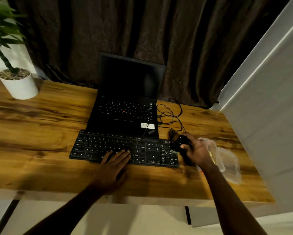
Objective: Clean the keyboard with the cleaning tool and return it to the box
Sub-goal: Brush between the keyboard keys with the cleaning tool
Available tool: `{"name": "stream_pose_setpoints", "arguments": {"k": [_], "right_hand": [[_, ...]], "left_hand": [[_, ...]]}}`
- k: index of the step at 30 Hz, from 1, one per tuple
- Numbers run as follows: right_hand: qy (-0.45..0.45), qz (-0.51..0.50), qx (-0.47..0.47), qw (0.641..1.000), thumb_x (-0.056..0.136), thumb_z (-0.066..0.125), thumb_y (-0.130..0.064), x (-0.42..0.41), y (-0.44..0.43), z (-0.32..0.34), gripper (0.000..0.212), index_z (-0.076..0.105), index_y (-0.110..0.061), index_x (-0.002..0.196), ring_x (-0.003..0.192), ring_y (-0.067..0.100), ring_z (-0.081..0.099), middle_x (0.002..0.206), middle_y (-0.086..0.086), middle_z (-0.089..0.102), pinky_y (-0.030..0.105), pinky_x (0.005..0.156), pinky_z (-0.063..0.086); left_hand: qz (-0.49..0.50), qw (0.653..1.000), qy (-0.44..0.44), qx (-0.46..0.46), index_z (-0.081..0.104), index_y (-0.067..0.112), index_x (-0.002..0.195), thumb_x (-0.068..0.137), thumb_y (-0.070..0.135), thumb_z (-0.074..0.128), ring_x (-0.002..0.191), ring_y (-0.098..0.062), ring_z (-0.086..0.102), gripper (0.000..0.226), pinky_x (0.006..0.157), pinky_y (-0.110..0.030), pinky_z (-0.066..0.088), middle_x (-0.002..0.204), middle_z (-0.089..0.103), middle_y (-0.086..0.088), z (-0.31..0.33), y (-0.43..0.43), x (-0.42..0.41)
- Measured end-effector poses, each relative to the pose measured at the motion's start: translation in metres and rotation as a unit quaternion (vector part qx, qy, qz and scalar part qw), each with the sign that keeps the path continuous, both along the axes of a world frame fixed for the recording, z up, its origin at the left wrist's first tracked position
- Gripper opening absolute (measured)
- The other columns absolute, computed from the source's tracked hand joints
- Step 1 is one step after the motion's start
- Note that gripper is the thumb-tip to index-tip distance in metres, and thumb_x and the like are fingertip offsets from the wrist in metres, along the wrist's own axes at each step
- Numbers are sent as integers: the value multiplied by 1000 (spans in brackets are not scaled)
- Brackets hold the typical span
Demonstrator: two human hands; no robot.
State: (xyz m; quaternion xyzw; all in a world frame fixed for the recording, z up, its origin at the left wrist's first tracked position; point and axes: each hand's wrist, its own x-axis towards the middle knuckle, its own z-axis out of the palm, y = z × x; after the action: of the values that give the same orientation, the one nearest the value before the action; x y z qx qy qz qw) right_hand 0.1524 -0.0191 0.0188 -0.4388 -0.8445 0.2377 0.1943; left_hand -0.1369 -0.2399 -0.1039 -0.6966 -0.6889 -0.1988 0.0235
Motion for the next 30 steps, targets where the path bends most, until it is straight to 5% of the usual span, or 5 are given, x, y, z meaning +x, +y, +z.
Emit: {"name": "stream_pose_setpoints", "arguments": {"k": [7,13,17,24,30], "right_hand": [[20,30,-28,999,92,64,-9,-40,-15,-4,41,57,-25,129,89,3,63,107,5,66,5,63,49],[5,16,-32,999,91,64,-14,-16,-6,-1,46,53,-41,126,100,23,64,114,9,65,38,81,59],[-1,3,-15,1000,90,65,-8,-9,-5,-2,44,56,-25,129,100,20,63,113,7,67,29,83,53],[10,42,-25,999,89,67,-9,-50,-14,-8,46,57,-36,125,93,17,64,108,4,64,3,65,49],[28,26,-41,998,90,66,-10,-36,-8,-3,44,57,-31,127,93,19,67,108,5,67,27,69,60]], "left_hand": [[0,1000,5,-9,41,23,150,101,52,35,148,-9,24,57,121,-46,11,160,32,7,1,0,0],[-1,1000,2,-2,42,23,150,101,51,35,148,-10,26,57,120,-47,13,159,33,7,0,-1,-1],[-3,1000,9,-2,42,23,150,102,51,36,148,-11,27,56,120,-46,13,159,34,7,-2,-1,-2],[3,1000,7,1,41,23,150,101,50,37,148,-10,27,56,120,-46,12,159,33,8,-1,0,1],[4,1000,-2,3,41,23,150,100,47,42,148,-10,26,56,120,-46,13,159,33,8,-1,-1,-2]]}}
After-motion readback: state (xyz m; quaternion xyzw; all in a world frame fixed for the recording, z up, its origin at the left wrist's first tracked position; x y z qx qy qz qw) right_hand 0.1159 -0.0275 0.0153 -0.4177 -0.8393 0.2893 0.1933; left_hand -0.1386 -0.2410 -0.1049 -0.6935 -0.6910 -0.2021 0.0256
